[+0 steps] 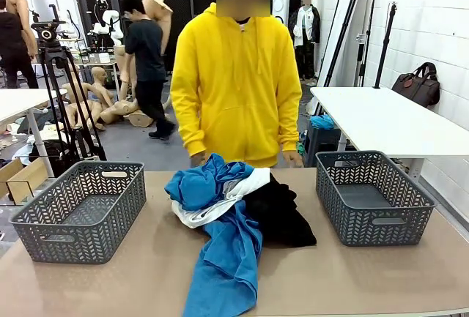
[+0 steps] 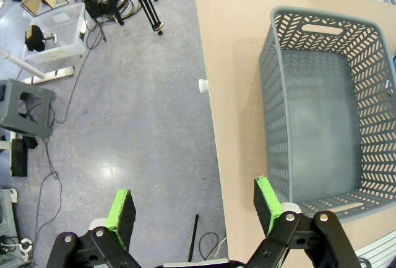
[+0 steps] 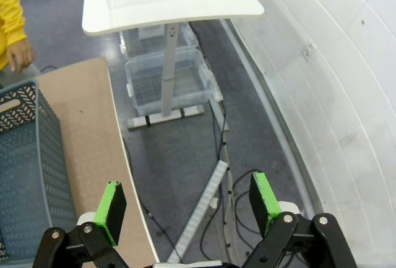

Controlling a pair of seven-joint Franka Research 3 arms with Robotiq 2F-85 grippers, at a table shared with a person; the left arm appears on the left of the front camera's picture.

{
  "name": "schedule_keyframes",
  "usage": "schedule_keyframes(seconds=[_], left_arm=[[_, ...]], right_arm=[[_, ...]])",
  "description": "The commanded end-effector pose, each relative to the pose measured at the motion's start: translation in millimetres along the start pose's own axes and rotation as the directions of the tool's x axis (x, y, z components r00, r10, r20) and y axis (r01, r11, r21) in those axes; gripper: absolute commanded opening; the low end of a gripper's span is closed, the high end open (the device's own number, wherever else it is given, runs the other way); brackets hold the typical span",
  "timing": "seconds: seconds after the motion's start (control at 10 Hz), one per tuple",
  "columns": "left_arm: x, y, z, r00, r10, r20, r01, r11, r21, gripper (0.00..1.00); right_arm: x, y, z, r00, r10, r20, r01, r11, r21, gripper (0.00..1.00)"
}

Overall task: Sort the tops and bottoms.
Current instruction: Lift clothes from the center of the table with your left hand.

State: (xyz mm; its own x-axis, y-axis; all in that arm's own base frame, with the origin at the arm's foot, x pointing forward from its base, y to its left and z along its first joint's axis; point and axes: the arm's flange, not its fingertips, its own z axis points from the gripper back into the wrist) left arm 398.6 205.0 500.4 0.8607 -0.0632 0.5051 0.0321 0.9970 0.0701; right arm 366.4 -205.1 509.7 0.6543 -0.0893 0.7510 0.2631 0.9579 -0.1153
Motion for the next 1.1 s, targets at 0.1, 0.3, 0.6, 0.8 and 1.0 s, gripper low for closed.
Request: schedule_keyframes(seconds=[0.1,0.3,0.6,0.8,1.0], left_arm=[[-1.2,3.6,-0.2,1.0,-0.01,-0.007,0.01,1.0,0.012,1.0],[-1.2,3.6,-0.2,1.0,-0.01,-0.007,0.01,1.0,0.012,1.0],[-1.2,3.6,-0.2,1.0,-0.01,-0.007,0.01,1.0,0.012,1.0],[17.3,-14.8,9.6,0.996,-0.076,0.041,0.077,0.997,-0.023,1.0],[63.6,-70.6,44.6,0.948,-0.273,0.165,0.283,0.958,-0.041,1.0]], right_arm=[[-0.8,-0.8,0.7,1.0,0.011,-0.008,-0.011,1.0,-0.002,1.0],[-0.8,-0.8,0.7,1.0,0.011,-0.008,-0.011,1.0,-0.002,1.0],[-0.8,-0.8,0.7,1.0,0.011,-0.008,-0.011,1.0,-0.002,1.0],[-0.8,-0.8,0.7,1.0,0.011,-0.008,-0.011,1.0,-0.002,1.0],[-0.8,-0.8,0.7,1.0,0.011,-0.008,-0.011,1.0,-0.002,1.0]])
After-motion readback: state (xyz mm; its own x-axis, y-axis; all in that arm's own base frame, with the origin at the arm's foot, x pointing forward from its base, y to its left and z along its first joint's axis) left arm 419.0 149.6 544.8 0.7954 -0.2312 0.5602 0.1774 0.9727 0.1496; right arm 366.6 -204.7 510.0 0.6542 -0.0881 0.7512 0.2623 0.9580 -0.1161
